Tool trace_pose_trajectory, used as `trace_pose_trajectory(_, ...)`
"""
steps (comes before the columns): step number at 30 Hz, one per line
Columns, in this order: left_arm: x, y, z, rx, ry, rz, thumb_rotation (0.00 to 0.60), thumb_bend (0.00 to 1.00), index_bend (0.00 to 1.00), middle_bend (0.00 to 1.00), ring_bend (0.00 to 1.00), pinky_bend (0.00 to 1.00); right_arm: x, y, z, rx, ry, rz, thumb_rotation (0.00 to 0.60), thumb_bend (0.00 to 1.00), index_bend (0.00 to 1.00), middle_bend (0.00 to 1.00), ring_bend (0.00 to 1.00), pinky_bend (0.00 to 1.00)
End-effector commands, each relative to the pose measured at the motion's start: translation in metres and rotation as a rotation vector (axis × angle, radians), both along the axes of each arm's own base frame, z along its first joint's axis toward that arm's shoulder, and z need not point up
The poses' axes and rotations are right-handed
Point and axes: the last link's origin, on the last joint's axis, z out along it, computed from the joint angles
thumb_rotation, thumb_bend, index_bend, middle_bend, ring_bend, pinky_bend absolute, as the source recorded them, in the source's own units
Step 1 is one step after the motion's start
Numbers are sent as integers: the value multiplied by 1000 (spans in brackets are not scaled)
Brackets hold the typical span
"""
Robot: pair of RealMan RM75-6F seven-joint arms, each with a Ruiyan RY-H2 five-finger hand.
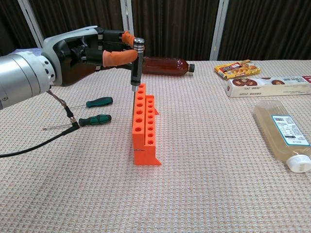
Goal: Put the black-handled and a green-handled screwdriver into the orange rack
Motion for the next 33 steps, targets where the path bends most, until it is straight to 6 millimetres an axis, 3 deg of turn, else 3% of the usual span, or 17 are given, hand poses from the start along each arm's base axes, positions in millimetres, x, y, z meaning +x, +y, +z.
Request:
trace_pose_trajectory(1,4,1,6,-12,-42,5,600,615,755,455,252,183,0,0,1,-2,1,1,600,3,0,0,0,0)
trace_pose_trajectory(10,10,4,19,-1,-60,-18,600,609,755,455,253,182,1,0,0,-3,-2,2,600,3,0,0,0,0)
trace_pose_trajectory(23,7,7,4,-28,-20,-6,600,608,755,455,252,183,-1,1,1,-5,0,-8,600,4,0,0,0,0)
trace_pose_trajectory(33,6,9,5,-20,-21,0,600,609,757,455,253,183,-1,0,0,-1,1,-10,600,3,0,0,0,0)
